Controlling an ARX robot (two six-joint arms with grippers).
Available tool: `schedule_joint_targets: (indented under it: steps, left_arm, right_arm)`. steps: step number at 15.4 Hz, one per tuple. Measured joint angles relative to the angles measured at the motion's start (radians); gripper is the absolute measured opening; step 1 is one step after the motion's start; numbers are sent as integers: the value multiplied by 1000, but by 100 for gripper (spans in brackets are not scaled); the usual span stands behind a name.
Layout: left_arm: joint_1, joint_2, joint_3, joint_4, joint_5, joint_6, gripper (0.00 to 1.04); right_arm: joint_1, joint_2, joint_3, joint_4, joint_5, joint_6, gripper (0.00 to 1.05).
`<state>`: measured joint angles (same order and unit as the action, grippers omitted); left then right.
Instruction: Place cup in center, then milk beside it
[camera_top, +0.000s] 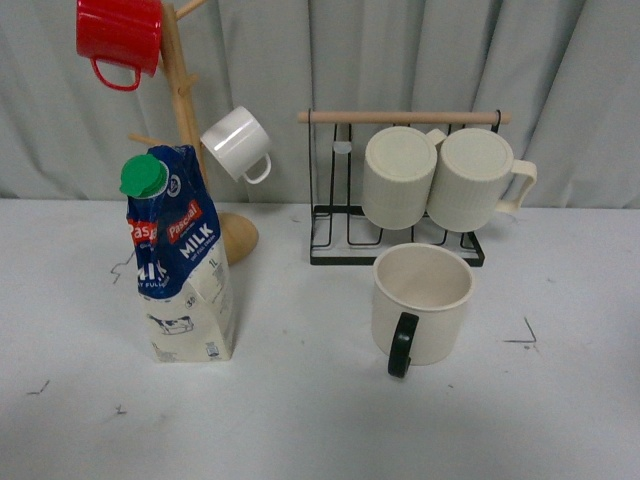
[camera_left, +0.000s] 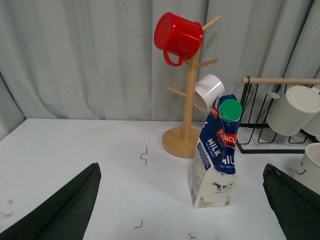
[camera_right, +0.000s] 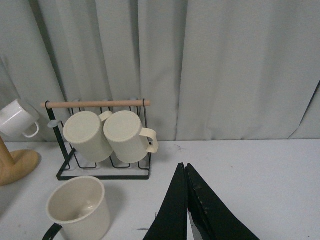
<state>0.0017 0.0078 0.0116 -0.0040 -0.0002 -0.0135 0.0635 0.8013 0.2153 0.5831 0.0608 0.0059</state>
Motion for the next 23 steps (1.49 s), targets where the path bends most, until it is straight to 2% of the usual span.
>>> schedule_joint_targets:
  steps: [1,2,11,12,17,23]
  left_arm:
    - [0,0,0,0,0,0,98]
    - [0,0,0,0,0,0,98]
    - [0,0,0,0,0,0,98]
    - [0,0,0,0,0,0,98]
    - [0,0,0,0,0,0,98]
    - [0,0,0,0,0,0,98]
  right_arm:
    - [-54,-35,-26,-4,-54,-1,2]
    - [-70,-68,-54,-14,-51,0,2]
    - [-68,-361,-172,-184,-58,0,2]
    - [-68,-374,-198,-144,-58,0,2]
    - [-68,-522,-204,-304,-58,-1,2]
    - [-68,-638,-204,-424,-58,-1,2]
